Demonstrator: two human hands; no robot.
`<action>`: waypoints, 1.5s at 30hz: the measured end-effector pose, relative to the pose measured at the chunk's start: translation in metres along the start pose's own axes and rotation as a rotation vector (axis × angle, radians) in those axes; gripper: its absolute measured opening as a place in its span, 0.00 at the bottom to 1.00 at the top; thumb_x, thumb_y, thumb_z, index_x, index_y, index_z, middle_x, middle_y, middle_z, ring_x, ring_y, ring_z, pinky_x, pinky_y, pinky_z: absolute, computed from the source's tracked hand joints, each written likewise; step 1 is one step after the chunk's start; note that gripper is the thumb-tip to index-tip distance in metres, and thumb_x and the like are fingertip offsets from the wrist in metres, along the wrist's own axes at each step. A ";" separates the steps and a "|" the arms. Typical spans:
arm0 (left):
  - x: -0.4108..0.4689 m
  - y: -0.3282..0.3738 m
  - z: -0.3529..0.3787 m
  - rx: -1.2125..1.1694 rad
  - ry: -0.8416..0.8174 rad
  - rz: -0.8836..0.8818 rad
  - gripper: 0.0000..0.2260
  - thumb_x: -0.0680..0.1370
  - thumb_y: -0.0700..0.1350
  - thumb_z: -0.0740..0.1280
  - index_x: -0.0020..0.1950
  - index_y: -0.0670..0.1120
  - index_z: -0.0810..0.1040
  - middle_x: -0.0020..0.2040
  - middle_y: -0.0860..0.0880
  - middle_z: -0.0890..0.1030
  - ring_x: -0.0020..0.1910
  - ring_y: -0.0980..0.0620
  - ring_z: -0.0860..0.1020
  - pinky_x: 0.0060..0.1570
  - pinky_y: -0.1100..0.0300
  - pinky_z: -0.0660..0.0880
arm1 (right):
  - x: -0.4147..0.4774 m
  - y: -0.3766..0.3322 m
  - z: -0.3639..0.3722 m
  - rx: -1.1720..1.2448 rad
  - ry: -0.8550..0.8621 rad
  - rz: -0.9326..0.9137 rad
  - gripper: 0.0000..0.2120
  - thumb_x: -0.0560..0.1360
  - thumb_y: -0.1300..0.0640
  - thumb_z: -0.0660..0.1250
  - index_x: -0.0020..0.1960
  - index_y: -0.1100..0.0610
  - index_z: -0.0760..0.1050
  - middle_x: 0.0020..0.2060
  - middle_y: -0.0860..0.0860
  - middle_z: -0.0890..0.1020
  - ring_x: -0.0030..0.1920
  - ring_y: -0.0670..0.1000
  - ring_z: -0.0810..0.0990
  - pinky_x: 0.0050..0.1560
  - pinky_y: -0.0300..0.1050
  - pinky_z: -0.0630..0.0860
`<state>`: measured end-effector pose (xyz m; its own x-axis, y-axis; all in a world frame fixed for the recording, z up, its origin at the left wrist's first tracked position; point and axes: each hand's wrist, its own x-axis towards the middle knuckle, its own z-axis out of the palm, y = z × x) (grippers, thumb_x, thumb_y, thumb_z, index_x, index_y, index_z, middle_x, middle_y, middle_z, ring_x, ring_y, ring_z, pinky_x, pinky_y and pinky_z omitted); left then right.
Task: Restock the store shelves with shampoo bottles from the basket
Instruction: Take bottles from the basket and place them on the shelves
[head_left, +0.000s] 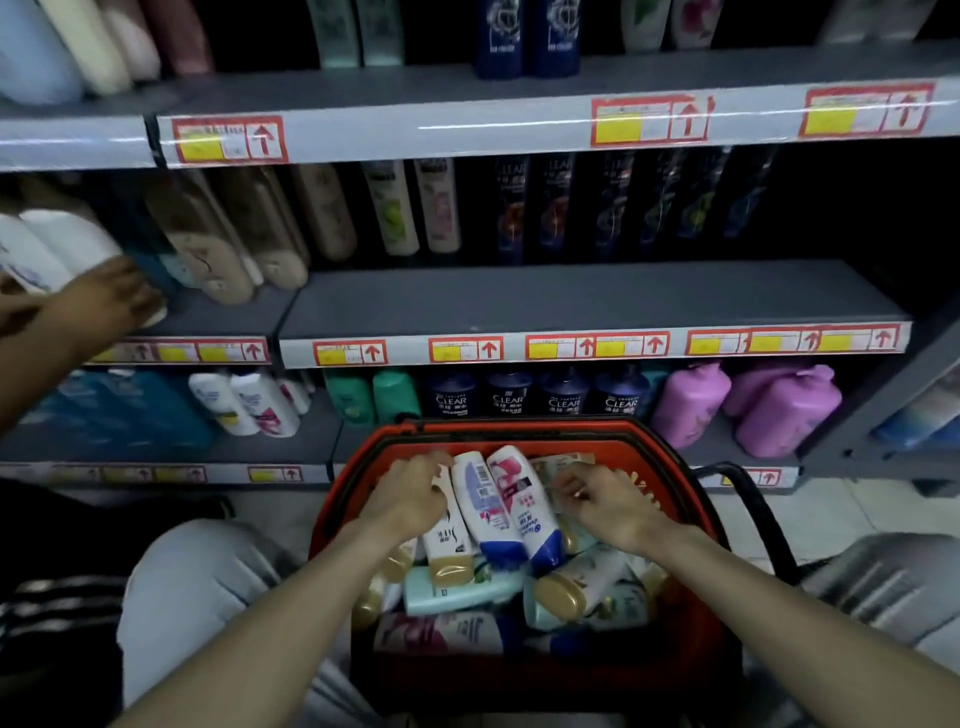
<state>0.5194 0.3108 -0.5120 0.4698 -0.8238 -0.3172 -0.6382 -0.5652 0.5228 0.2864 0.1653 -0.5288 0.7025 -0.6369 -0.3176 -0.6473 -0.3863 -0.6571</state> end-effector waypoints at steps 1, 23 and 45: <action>0.001 -0.003 0.000 0.024 -0.015 0.007 0.25 0.77 0.36 0.63 0.72 0.54 0.75 0.63 0.47 0.82 0.57 0.48 0.82 0.56 0.53 0.81 | 0.001 0.003 0.003 -0.002 -0.004 0.016 0.06 0.79 0.52 0.68 0.49 0.40 0.77 0.51 0.41 0.83 0.53 0.44 0.80 0.50 0.30 0.72; 0.002 0.024 0.062 0.735 -0.247 0.302 0.38 0.77 0.50 0.70 0.83 0.59 0.54 0.85 0.51 0.45 0.84 0.48 0.41 0.81 0.45 0.45 | 0.023 0.005 0.023 0.145 -0.030 0.209 0.18 0.71 0.52 0.78 0.59 0.49 0.80 0.54 0.49 0.82 0.51 0.49 0.83 0.49 0.40 0.82; 0.016 0.059 0.021 -1.099 -0.070 -0.049 0.13 0.84 0.54 0.62 0.67 0.53 0.77 0.55 0.51 0.87 0.52 0.49 0.87 0.53 0.41 0.83 | 0.017 -0.020 -0.047 0.912 0.140 0.096 0.24 0.76 0.35 0.67 0.58 0.54 0.79 0.44 0.53 0.88 0.42 0.55 0.88 0.39 0.54 0.84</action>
<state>0.4766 0.2633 -0.5027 0.4219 -0.8217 -0.3832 0.2870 -0.2799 0.9161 0.2977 0.1305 -0.4887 0.5770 -0.7369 -0.3523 -0.1765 0.3087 -0.9346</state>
